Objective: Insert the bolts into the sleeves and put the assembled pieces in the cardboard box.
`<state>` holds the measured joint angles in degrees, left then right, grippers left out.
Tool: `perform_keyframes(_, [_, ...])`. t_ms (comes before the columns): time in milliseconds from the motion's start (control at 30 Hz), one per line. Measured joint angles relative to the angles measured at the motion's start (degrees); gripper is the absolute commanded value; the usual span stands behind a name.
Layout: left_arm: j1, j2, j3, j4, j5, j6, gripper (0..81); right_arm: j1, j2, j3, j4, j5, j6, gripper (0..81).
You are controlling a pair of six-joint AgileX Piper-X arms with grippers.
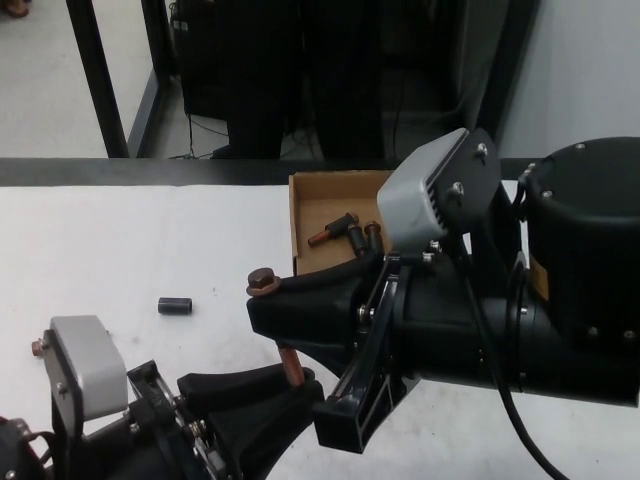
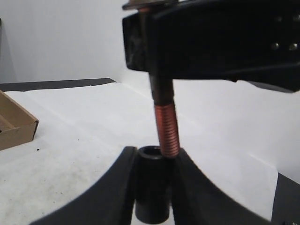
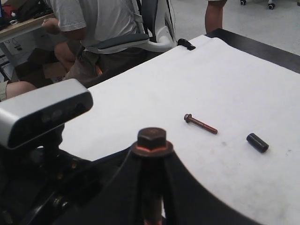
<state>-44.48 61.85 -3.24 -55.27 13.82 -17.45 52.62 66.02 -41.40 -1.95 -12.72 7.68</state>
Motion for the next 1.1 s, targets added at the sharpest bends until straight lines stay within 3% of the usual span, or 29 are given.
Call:
perform_keyframes(800, [0.0,0.1,0.0,-3.5,1.4,-5.9,0.8,-0.1,-0.2,0.1,0.1,0.2,-0.3,0.2])
perform_keyframes(1100, [-0.6,0.1,0.0,-11.3,-5.9,-12.7,0.8,-0.1,-2.1,0.1,-0.1,0.3,1.4,0.2])
